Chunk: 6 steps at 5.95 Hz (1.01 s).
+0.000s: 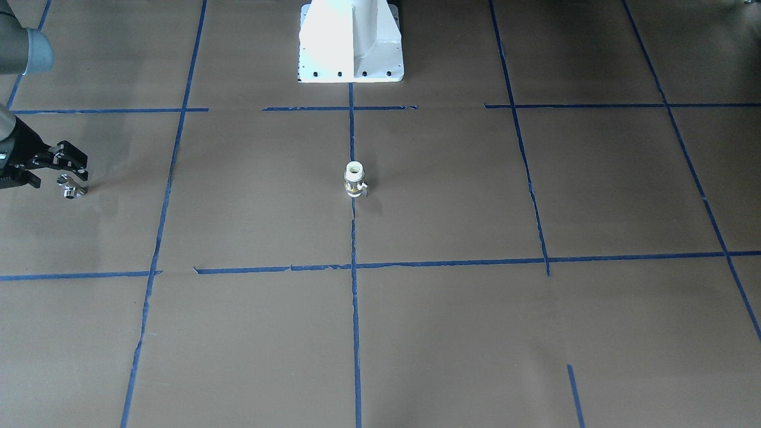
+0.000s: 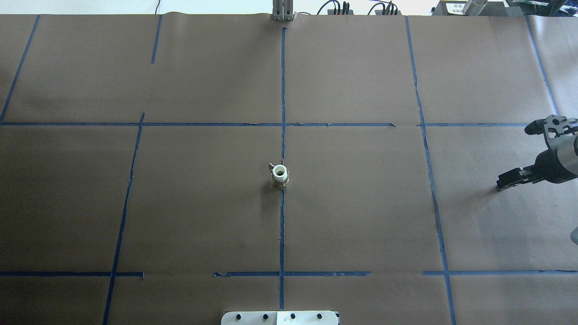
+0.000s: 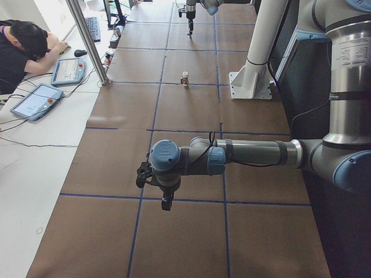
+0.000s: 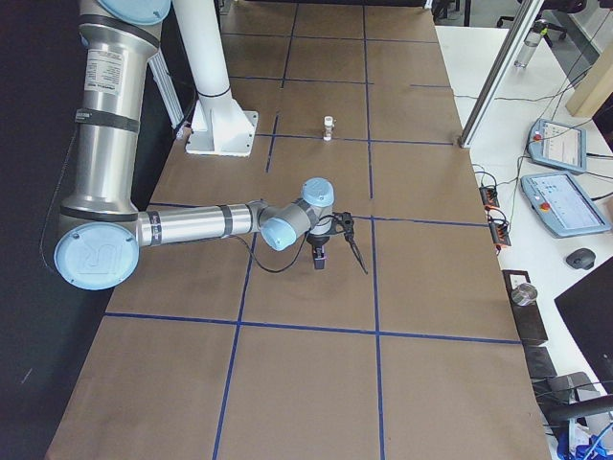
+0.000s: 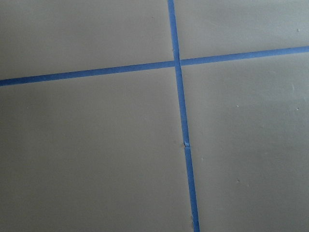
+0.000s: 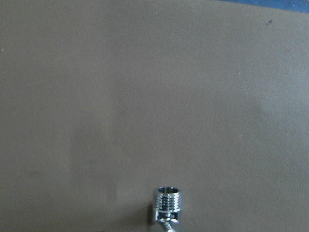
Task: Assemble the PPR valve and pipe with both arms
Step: 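Lower the right gripper onto the chrome valve piece and grasp it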
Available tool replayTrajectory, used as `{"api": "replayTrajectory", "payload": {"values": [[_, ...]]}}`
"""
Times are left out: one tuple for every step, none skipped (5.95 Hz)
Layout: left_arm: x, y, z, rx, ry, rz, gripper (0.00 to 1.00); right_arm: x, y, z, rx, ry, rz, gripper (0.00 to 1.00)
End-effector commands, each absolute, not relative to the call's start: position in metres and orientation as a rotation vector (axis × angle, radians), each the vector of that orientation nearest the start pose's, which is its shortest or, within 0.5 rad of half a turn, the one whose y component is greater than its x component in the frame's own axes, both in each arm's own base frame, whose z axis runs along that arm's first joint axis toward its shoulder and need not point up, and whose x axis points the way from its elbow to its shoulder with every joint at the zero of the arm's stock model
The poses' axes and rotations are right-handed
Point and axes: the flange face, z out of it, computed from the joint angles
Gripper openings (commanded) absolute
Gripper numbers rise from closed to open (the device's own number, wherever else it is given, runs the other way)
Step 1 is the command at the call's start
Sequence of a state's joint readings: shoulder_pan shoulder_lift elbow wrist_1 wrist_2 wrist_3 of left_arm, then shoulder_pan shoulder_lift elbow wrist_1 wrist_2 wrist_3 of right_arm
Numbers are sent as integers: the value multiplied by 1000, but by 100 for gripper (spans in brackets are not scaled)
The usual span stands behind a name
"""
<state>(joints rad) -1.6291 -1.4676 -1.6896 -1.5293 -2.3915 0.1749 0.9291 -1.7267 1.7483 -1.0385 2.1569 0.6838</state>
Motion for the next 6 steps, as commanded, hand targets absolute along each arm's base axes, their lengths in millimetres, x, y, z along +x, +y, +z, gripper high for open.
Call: {"api": "replayTrajectory", "payload": {"values": [[-86, -442, 652, 67, 819, 97, 100, -215, -413, 597, 64, -776, -128, 99], [-86, -442, 653, 64, 819, 96, 100, -219, -418, 595, 66, -779, -129, 55], [-86, -442, 653, 64, 819, 97, 100, -219, -418, 595, 69, -780, -135, 24], [-86, -442, 654, 61, 819, 95, 100, -219, -418, 595, 67, -780, -131, 20], [-86, -442, 654, 61, 819, 95, 100, -219, -418, 594, 68, -781, -130, 18], [-86, -442, 654, 60, 819, 95, 100, -220, -419, 588, 78, -787, -132, 14]]}}
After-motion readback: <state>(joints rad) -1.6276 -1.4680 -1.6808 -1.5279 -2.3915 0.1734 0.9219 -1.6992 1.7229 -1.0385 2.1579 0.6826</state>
